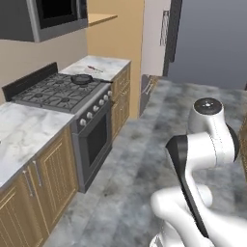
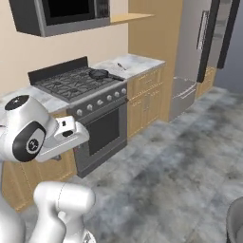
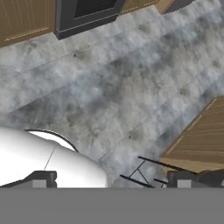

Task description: Place the cold items (lemon and squash) from the fridge in one tupperware on the dining counter. Place the warm items (hot dog and kebab skewer) in the stove area in another tupperware.

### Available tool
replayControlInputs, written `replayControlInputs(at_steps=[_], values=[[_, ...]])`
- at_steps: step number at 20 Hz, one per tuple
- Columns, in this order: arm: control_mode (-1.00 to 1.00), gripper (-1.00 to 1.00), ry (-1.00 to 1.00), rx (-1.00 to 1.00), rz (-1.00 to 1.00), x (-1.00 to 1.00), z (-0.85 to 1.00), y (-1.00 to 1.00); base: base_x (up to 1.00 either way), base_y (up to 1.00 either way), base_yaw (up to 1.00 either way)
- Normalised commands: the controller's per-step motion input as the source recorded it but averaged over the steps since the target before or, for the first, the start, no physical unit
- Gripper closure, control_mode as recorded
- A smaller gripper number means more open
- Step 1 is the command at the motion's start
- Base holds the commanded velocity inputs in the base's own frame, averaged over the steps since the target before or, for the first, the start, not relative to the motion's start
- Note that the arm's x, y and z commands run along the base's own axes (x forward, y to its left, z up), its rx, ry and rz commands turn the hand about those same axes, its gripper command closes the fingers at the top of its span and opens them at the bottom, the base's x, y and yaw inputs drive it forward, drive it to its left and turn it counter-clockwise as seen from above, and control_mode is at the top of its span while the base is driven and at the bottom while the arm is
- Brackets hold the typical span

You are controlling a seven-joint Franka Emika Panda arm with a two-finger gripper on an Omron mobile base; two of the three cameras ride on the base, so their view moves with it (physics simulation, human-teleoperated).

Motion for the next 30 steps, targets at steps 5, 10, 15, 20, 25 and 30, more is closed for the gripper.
replayControlInputs(at_steps=[5,10,15,20,25,30], values=[[1.00,-1.00,0.00,0.00,0.00,0.00,0.00,0.00,1.00,-0.20,0.33],[1.00,-1.00,0.00,0.00,0.00,0.00,0.00,0.00,1.00,-0.25,0.35],[1.00,-1.00,0.00,0.00,0.00,0.00,0.00,0.00,1.00,-0.38,0.34],[1.00,-1.00,0.00,0.00,0.00,0.00,0.00,0.00,1.00,-0.46,0.37],[1.00,-1.00,0.00,0.00,0.00,0.00,0.00,0.00,1.00,-0.55,0.39],[1.00,-1.00,0.00,0.00,0.00,0.00,0.00,0.00,1.00,-0.59,0.37]])
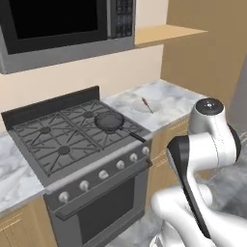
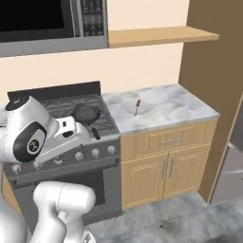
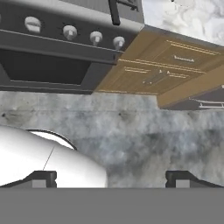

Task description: Place the cold items (lemon and squash) from the fridge in one tupperware on the dining counter. Place the warm items (hot dog and kebab skewer) in the stove area in another tupperware.

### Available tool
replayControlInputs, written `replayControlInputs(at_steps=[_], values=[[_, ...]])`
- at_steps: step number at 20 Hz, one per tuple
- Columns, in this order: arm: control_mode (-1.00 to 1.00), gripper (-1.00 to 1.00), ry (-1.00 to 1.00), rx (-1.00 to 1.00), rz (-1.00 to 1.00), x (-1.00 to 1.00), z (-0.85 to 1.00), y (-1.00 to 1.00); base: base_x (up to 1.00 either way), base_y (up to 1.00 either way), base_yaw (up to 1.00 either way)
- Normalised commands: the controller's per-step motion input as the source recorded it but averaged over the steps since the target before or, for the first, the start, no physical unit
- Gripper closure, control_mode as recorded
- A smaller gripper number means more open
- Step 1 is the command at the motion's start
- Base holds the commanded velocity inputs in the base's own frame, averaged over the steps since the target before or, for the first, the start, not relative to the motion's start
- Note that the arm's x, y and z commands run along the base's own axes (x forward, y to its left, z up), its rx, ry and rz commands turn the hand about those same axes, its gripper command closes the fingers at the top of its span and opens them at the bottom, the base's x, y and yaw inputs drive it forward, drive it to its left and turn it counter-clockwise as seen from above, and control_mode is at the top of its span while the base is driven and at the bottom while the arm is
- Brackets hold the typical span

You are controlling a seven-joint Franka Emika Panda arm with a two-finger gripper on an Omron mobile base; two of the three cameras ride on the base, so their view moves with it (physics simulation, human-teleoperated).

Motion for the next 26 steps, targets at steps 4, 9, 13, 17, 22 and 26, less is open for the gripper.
replayControlInputs(at_steps=[4,9,13,17,22,26], values=[[1.00,-1.00,0.00,0.00,0.00,0.00,0.00,0.00,0.85,-0.65,0.42],[1.00,-1.00,0.00,0.00,0.00,0.00,0.00,0.00,0.59,-0.64,0.44],[1.00,-1.00,0.00,0.00,0.00,0.00,0.00,0.00,0.38,-0.58,0.44],[1.00,-1.00,0.00,0.00,0.00,0.00,0.00,0.00,0.44,-0.52,0.39],[1.00,-1.00,0.00,0.00,0.00,0.00,0.00,0.00,0.45,-0.30,0.24],[1.00,-1.00,0.00,0.00,0.00,0.00,0.00,0.00,0.41,-0.01,0.04]])
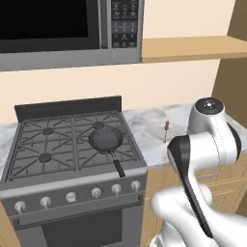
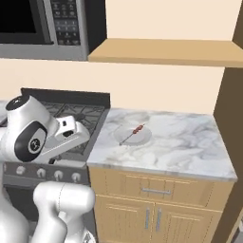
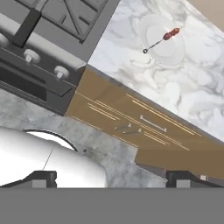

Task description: Place the cold items (lemon and squash) from the fridge in one tupperware on the dining counter. Place the warm items (hot dog and kebab skewer) in the stove area in another tupperware.

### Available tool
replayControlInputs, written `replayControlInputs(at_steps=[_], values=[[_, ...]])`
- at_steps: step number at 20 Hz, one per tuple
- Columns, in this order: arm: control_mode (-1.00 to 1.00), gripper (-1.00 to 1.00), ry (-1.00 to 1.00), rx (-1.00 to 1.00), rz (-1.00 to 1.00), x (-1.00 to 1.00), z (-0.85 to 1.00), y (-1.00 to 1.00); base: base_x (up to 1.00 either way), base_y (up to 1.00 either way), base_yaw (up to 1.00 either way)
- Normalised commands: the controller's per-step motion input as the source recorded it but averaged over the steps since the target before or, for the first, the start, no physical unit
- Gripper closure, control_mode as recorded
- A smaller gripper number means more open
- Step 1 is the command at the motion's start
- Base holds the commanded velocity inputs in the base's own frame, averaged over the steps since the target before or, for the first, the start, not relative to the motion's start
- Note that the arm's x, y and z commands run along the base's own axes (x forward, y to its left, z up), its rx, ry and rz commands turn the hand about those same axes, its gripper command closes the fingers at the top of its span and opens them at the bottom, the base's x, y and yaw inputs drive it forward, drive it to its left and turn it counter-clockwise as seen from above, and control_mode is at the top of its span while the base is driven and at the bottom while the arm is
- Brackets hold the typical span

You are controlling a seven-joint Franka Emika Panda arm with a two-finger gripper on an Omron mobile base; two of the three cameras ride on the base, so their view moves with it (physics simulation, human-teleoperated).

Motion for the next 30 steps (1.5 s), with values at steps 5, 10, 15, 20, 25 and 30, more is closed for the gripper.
replayControlInputs(at_steps=[5,10,15,20,25,30], values=[[1.00,-1.00,0.00,0.00,0.00,0.00,0.00,0.00,0.68,-0.17,0.00],[-1.00,-1.00,0.00,0.10,0.00,0.12,-0.01,-0.10,0.41,-0.31,0.00],[-1.00,-1.00,-0.04,0.51,-0.07,0.53,-0.23,-0.47,0.00,0.00,0.00],[-1.00,-1.00,-0.04,0.40,-0.24,0.46,-0.32,-0.22,0.00,0.00,0.00],[-1.00,-1.00,0.00,0.10,-0.44,0.39,-0.19,-0.03,0.00,0.00,0.00],[-1.00,-1.00,0.09,0.00,-0.46,0.44,-0.19,0.00,0.00,0.00,0.00]])
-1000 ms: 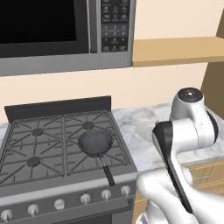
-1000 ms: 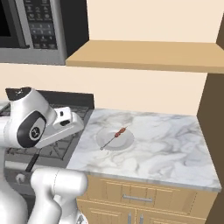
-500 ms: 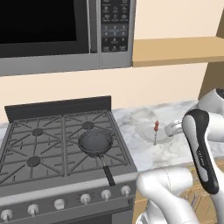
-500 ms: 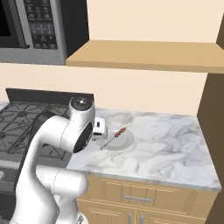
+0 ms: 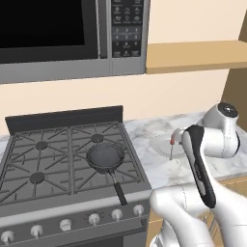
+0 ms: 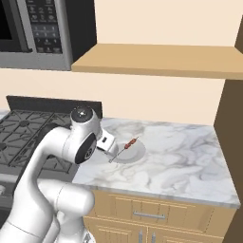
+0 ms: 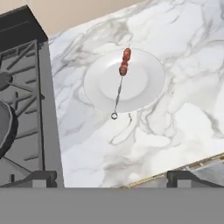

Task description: Place the cold items (lemon and squash) from the fridge in one tupperware on the dining counter. Place the warm items (hot dog and kebab skewer) in the stove area in another tupperware.

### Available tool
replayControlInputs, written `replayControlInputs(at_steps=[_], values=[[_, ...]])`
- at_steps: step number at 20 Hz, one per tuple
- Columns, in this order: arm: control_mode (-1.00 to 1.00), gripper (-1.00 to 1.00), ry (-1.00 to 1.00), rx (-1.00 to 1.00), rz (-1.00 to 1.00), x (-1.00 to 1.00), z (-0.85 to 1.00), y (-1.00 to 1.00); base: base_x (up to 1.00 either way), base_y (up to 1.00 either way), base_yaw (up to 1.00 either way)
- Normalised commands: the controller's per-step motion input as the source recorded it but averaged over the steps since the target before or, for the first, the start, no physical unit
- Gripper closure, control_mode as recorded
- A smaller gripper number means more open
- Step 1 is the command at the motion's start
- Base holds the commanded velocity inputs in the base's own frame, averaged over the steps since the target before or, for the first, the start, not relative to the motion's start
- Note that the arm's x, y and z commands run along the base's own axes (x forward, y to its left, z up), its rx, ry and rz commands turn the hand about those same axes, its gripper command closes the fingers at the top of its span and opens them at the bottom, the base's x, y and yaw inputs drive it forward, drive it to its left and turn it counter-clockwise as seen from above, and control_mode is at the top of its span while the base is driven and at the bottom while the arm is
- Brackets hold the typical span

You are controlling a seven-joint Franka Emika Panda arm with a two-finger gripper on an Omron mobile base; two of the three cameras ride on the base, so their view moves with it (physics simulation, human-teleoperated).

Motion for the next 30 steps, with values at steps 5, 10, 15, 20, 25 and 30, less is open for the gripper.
replayControlInputs(at_steps=[5,10,15,20,25,30], values=[[-1.00,-1.00,0.17,0.00,-0.14,0.49,-0.24,-0.01,0.00,0.00,0.00],[-1.00,-1.00,0.12,0.00,0.00,0.43,-0.25,-0.13,0.00,0.00,0.00],[-1.00,-1.00,0.04,0.00,0.00,0.42,-0.18,-0.20,0.00,0.00,0.00],[-1.00,-1.00,0.02,0.00,0.00,0.43,-0.24,-0.17,0.00,0.00,0.00],[-1.00,-1.00,0.00,0.00,0.00,0.38,-0.30,-0.08,0.00,0.00,0.00],[-1.00,-1.00,0.02,0.00,0.00,0.41,-0.32,-0.02,0.00,0.00,0.00]])
